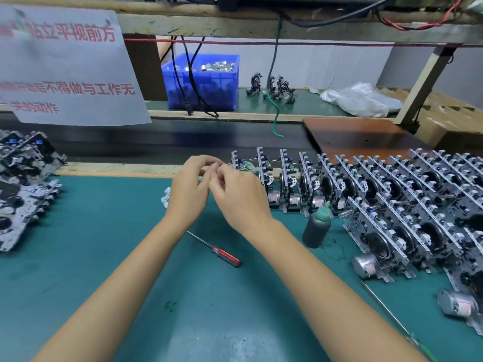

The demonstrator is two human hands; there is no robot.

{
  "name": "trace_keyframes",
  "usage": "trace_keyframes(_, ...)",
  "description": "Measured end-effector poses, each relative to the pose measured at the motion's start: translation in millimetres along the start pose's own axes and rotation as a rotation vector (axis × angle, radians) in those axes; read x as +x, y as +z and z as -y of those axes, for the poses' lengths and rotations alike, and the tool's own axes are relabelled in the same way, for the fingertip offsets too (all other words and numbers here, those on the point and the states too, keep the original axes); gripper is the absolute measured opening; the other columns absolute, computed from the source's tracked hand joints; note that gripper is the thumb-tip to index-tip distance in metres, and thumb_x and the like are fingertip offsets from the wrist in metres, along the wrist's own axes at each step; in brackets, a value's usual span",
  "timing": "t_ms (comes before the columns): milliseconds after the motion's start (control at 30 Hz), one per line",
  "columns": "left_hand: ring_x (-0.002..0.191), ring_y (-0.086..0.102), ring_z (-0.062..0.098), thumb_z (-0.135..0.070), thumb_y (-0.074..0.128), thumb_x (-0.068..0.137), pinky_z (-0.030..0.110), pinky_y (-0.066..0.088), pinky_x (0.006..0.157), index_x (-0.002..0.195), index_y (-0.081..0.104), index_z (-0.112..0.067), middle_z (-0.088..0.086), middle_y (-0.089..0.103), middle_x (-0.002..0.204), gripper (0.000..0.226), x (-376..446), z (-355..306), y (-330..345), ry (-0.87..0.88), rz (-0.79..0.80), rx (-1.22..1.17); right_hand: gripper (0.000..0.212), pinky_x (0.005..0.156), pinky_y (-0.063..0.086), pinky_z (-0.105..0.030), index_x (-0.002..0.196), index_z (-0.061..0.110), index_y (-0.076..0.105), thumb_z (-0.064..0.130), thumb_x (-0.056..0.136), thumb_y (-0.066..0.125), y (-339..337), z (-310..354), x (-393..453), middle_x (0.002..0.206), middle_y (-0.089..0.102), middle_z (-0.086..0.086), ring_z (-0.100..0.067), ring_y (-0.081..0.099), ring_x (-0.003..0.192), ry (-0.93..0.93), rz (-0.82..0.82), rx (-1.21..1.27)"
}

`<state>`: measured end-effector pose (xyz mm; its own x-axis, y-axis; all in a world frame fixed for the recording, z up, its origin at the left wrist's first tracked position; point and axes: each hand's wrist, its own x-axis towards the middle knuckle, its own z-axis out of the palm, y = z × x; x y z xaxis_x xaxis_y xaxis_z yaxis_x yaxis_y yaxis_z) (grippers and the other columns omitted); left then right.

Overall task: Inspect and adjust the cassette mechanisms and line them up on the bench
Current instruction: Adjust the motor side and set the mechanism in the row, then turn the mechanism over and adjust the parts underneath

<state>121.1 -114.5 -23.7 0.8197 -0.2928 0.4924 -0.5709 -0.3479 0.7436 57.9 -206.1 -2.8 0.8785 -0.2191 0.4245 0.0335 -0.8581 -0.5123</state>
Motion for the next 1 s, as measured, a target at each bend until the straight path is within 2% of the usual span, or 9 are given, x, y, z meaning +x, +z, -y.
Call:
trace_keyframes(167, 0.057, 0.057, 0.002, -0.010, 0.050, 0.092, 0.025, 0.049, 0.059, 0.078, 0.064, -0.028, -0.010, 0.066, 0.069, 0.027, -34.5, 17.7, -54.3, -0.252, 0.087, 0.130, 0.023, 0.060, 0.028, -0.034, 0.082, 0.016, 0.047, 0.032, 0.096, 0.038, 36.1, 28.5, -11.2, 0.086, 0.063, -0.011, -0.030, 0.048, 0.075, -0.048, 0.259, 0.084)
trace_keyframes(233, 0.050, 0.056, 0.002, -0.008, 0.050, 0.090, 0.024, 0.049, 0.051, 0.073, 0.063, -0.032, -0.007, 0.065, 0.066, 0.032, -47.6, 28.7, -78.0, -0.351, 0.123, 0.183, 0.022, 0.060, 0.026, -0.033, 0.079, 0.016, 0.047, 0.029, 0.095, 0.039, 52.2, 44.4, -15.7, 0.087, 0.063, -0.012, -0.029, 0.046, 0.074, -0.082, 0.346, 0.102)
trace_keyframes(333, 0.058, 0.058, 0.008, -0.011, 0.056, 0.089, 0.027, 0.046, 0.057, 0.071, 0.061, -0.034, -0.008, 0.067, 0.073, 0.029, -60.5, 42.4, -110.3, -0.432, 0.089, 0.310, 0.022, 0.062, 0.026, -0.033, 0.079, 0.015, 0.047, 0.026, 0.095, 0.038, 76.5, 68.6, -16.6, 0.092, 0.065, -0.014, -0.031, 0.050, 0.079, -0.182, 0.421, 0.096)
trace_keyframes(467, 0.083, 0.058, 0.025, -0.018, 0.061, 0.089, 0.036, 0.044, 0.073, 0.093, 0.069, -0.022, 0.003, 0.069, 0.095, 0.010, -65.5, 58.6, -154.3, -0.462, -0.207, 0.597, 0.021, 0.066, 0.034, -0.035, 0.096, 0.007, 0.056, 0.023, 0.094, 0.042, 110.7, 103.1, -2.5, 0.104, 0.063, -0.014, -0.035, 0.056, 0.095, -0.274, 0.513, 0.076)
trace_keyframes(533, 0.098, 0.054, 0.038, -0.015, 0.064, 0.087, 0.045, 0.044, 0.081, 0.103, 0.069, -0.012, 0.017, 0.064, 0.106, 0.017, -64.6, 67.6, -177.3, -0.404, -0.395, 0.755, 0.022, 0.075, 0.039, -0.037, 0.108, 0.008, 0.057, 0.021, 0.093, 0.048, 125.3, 120.2, 9.6, 0.111, 0.058, -0.013, -0.033, 0.054, 0.104, -0.305, 0.553, 0.089)
trace_keyframes(633, 0.112, 0.045, 0.044, -0.018, 0.072, 0.081, 0.055, 0.041, 0.087, 0.114, 0.061, -0.006, 0.025, 0.051, 0.120, 0.037, -60.9, 77.2, -205.8, -0.420, -0.545, 0.895, 0.039, 0.092, 0.040, -0.039, 0.122, 0.008, 0.049, 0.028, 0.090, 0.060, 146.3, 144.8, 31.4, 0.124, 0.049, -0.011, -0.029, 0.044, 0.118, -0.381, 0.593, 0.101)
trace_keyframes(767, 0.121, 0.038, 0.047, -0.028, 0.071, 0.083, 0.058, 0.035, 0.095, 0.129, 0.045, 0.005, 0.033, 0.042, 0.131, 0.062, -51.7, 89.5, -227.2, -0.630, -0.516, 0.930, 0.085, 0.106, 0.034, -0.041, 0.140, 0.006, 0.029, 0.044, 0.078, 0.073, 173.3, 178.3, 53.1, 0.142, 0.035, -0.012, -0.027, 0.029, 0.134, -0.447, 0.685, 0.100)
trace_keyframes(867, 0.118, 0.040, 0.052, -0.030, 0.065, 0.088, 0.058, 0.035, 0.094, 0.132, 0.040, 0.009, 0.034, 0.037, 0.132, 0.064, -48.3, 96.7, -231.5, -0.713, -0.503, 0.893, 0.114, 0.113, 0.025, -0.043, 0.147, 0.003, 0.011, 0.049, 0.068, 0.079, 194.0, 197.8, 58.0, 0.152, 0.022, -0.013, -0.029, 0.016, 0.141, -0.392, 0.752, 0.142)
trace_keyframes(1000, 0.114, 0.046, 0.051, -0.033, 0.064, 0.089, 0.053, 0.038, 0.093, 0.131, 0.041, 0.004, 0.030, 0.040, 0.132, 0.060, -50.8, 104.0, -239.4, -0.818, -0.523, 0.797, 0.125, 0.116, 0.016, -0.043, 0.149, 0.005, -0.004, 0.049, 0.068, 0.080, 214.7, 210.7, 65.6, 0.156, 0.010, -0.013, -0.029, 0.009, 0.144, -0.358, 0.817, 0.163)
